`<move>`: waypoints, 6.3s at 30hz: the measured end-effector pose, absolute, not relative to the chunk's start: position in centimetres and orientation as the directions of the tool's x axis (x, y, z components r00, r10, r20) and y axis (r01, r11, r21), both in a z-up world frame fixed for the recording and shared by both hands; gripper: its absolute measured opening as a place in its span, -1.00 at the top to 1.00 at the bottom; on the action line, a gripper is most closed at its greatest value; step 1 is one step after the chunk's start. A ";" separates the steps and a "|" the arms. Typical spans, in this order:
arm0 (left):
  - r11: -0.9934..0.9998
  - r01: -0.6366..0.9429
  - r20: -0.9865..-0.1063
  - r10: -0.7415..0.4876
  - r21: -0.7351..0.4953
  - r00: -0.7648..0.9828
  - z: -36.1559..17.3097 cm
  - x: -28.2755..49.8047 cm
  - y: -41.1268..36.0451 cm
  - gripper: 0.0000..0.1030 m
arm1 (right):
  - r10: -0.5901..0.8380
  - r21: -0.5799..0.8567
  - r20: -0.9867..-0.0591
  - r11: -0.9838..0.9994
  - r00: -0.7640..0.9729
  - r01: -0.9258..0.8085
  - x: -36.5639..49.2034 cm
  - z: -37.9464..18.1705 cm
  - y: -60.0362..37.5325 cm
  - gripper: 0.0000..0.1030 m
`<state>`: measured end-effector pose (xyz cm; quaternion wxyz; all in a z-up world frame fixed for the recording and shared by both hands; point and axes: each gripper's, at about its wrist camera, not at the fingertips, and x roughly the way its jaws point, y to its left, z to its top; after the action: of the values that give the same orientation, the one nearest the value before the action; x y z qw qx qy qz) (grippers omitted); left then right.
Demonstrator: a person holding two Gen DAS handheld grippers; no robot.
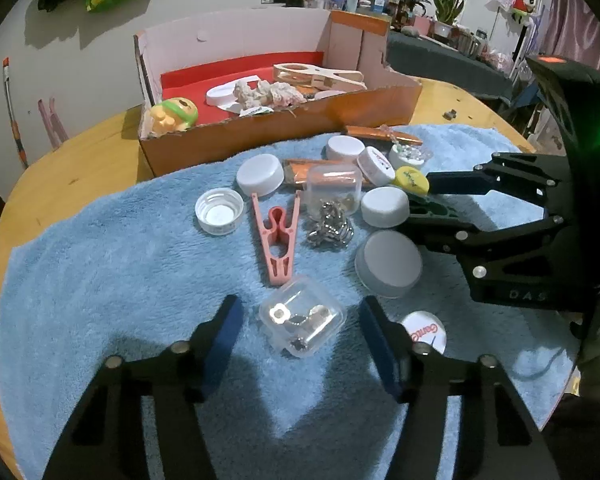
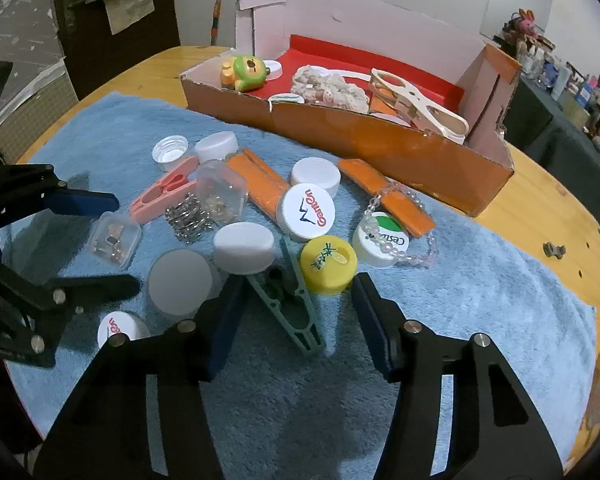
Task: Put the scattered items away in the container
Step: 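Grasp the clear box of screws with left tool while right grasps green clip, then carry the clear screw box and green clip over the cardboard box, then lower the clear screw box and green clip toward the red box floor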
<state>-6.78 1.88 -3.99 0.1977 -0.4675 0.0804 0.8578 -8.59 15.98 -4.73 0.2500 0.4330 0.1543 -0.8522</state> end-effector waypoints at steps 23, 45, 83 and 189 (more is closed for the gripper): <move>-0.904 -0.423 -0.821 0.285 -0.059 -0.495 -3.6 -6.0 1.9 0.14 | -0.320 -0.012 -0.817 -0.821 -0.479 0.570 -7.7 -4.3 16.6 0.56; -0.908 -0.415 -0.784 0.300 -0.060 -0.543 -1.1 -6.2 1.7 0.14 | -0.344 0.000 -0.778 -0.837 -0.526 0.547 -7.3 -1.3 17.4 0.58; -0.913 -0.407 -0.726 0.292 -0.018 -0.622 5.5 -13.2 1.9 0.14 | -0.339 -0.071 -0.727 -0.828 -0.598 0.556 -13.3 5.5 16.7 0.58; -0.911 -0.413 -0.930 0.150 0.003 -0.336 -2.5 -25.5 4.2 0.13 | -0.217 -0.061 -0.873 -0.839 -0.436 0.540 -25.3 -2.0 13.9 0.58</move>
<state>-25.52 4.23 -2.55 0.1740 -0.5495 0.1199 0.8083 -25.28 13.95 -1.96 0.2281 0.4796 0.1686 -0.8304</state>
